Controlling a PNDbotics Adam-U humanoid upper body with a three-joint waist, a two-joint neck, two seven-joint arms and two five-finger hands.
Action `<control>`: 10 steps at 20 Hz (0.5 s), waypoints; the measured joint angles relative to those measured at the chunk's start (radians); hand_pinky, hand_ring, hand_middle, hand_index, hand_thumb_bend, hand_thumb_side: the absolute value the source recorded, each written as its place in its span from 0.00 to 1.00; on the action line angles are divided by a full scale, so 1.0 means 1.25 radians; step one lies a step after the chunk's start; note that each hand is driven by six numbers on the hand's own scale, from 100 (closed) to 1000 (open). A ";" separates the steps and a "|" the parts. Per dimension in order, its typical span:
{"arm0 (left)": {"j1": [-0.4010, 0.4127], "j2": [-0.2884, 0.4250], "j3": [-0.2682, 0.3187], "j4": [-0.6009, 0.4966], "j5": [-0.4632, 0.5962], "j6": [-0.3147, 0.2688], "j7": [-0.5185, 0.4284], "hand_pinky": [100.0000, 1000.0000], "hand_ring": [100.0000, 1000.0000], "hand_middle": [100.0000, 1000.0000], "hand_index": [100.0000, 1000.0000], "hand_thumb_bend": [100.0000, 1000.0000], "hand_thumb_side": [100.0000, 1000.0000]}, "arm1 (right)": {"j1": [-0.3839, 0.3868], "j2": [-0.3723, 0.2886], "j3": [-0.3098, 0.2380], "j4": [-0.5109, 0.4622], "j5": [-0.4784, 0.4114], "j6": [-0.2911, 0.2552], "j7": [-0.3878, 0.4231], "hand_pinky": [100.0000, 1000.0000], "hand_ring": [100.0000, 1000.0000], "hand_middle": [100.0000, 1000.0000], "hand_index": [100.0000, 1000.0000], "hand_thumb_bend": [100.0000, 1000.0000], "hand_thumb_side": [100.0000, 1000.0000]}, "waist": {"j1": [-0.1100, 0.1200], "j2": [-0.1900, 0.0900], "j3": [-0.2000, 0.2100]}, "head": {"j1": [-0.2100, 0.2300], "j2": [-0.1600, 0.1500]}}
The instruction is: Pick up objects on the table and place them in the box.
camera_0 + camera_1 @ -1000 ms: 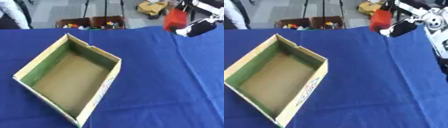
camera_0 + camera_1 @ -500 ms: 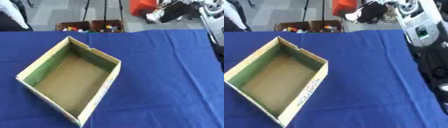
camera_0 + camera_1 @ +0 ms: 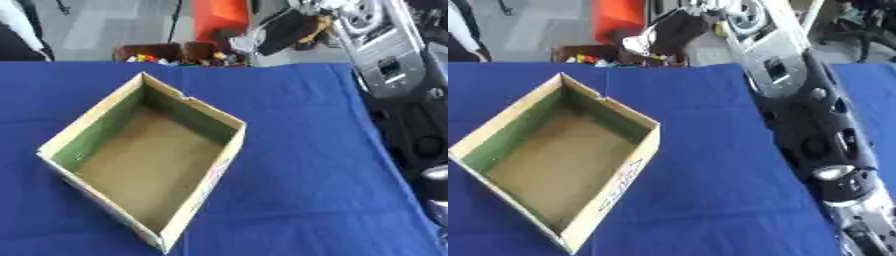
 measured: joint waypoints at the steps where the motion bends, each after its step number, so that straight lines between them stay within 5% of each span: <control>1: 0.000 0.000 0.000 0.000 0.000 0.001 0.001 0.48 0.59 0.76 0.87 0.00 0.69 | 0.001 0.013 0.001 0.000 0.006 0.002 -0.001 0.37 0.53 0.45 0.43 0.14 0.17 | -0.001 0.000 0.003 | -0.002 0.000; 2: 0.000 0.000 0.000 0.000 0.001 0.002 0.004 0.48 0.59 0.76 0.87 0.00 0.69 | 0.004 0.027 0.003 0.001 0.013 0.005 -0.003 0.36 0.53 0.45 0.43 0.15 0.16 | -0.001 0.000 0.006 | -0.004 0.000; 3: 0.000 0.000 0.000 0.000 0.002 0.002 0.008 0.48 0.60 0.76 0.87 0.00 0.76 | 0.008 0.040 0.005 0.001 0.022 0.010 -0.008 0.36 0.53 0.45 0.43 0.27 0.10 | -0.002 0.000 0.010 | -0.006 0.000; 4: 0.000 0.000 0.000 0.000 0.003 0.002 0.015 0.48 0.60 0.76 0.87 0.00 0.69 | 0.013 0.054 0.005 0.005 0.034 0.015 -0.013 0.36 0.53 0.45 0.43 0.16 0.15 | -0.002 0.000 0.015 | -0.010 0.000; 10: 0.001 0.000 0.006 0.000 0.010 -0.001 0.059 0.48 0.59 0.76 0.87 0.00 0.69 | 0.041 0.116 0.016 0.030 0.098 0.040 -0.039 0.37 0.53 0.45 0.43 0.18 0.13 | -0.004 0.000 0.026 | -0.020 0.000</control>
